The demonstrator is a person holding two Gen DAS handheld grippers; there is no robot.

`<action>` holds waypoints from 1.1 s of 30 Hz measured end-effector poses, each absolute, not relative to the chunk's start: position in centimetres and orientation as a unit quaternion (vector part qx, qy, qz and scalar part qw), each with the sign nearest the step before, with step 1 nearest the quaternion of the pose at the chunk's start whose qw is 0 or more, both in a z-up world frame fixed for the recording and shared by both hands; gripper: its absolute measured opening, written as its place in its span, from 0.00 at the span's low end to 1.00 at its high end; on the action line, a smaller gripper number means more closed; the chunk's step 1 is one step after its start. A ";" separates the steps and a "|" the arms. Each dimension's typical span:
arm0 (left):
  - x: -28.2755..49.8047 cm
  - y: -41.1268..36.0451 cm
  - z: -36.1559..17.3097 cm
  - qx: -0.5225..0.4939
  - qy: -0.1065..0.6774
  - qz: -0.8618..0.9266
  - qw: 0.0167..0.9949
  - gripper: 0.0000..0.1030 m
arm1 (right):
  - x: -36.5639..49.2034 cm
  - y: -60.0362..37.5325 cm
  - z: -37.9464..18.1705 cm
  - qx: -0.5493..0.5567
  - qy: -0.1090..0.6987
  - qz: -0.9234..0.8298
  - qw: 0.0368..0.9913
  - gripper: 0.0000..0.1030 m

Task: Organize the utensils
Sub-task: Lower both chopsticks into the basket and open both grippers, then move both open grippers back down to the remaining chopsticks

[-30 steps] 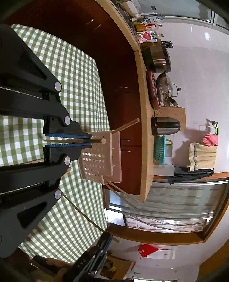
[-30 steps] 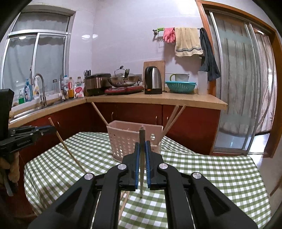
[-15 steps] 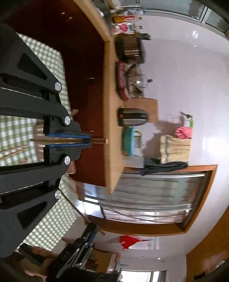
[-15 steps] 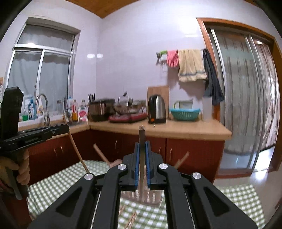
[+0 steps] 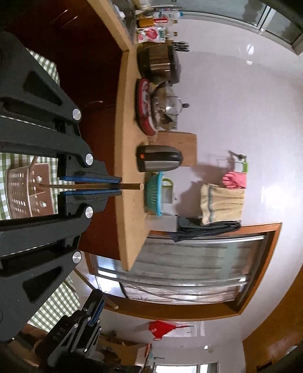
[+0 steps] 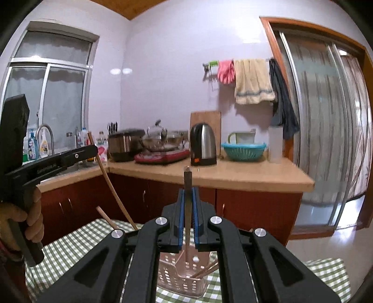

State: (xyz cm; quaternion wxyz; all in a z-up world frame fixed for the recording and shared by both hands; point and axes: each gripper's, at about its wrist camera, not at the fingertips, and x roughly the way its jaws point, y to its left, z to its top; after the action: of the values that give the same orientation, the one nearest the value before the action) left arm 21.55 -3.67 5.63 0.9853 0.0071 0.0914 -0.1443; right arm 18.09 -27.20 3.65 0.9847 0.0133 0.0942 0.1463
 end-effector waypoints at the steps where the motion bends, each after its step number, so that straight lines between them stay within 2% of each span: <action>1: 22.1 -3.9 4.6 0.010 0.100 -0.143 0.985 0.05 | 18.6 -27.1 2.9 0.015 0.103 0.147 0.984 0.07; 11: 25.8 -4.1 -1.7 0.013 0.165 -0.141 0.976 0.06 | 21.2 -25.6 -1.7 0.006 0.161 0.145 0.976 0.07; 15: 25.7 -4.3 -2.1 0.023 0.169 -0.136 0.976 0.18 | 21.7 -25.8 -1.6 0.010 0.163 0.145 0.976 0.11; 17: 25.4 -4.3 -2.0 0.025 0.166 -0.134 0.977 0.29 | 21.4 -25.9 -1.3 0.012 0.157 0.141 0.977 0.27; 19: 25.0 -4.2 -1.6 0.021 0.159 -0.133 0.978 0.43 | 21.1 -26.0 -0.8 0.012 0.149 0.138 0.979 0.35; 22: 24.4 -4.1 -0.9 0.019 0.148 -0.133 0.980 0.53 | 20.3 -26.0 -0.1 0.006 0.136 0.129 0.982 0.45; 25: 23.4 -3.9 -0.2 0.019 0.139 -0.131 0.981 0.56 | 19.2 -26.2 0.7 0.004 0.124 0.123 0.985 0.50; 33: 18.6 -3.3 0.3 0.024 0.122 -0.119 0.985 0.61 | 15.0 -26.5 1.4 0.004 0.111 0.118 0.987 0.51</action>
State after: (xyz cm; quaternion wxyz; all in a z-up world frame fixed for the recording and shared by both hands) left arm 18.59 -3.33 0.29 0.9851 0.0239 0.1217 -0.1191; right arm 15.00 -26.52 1.40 0.9867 0.0042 0.1110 0.1183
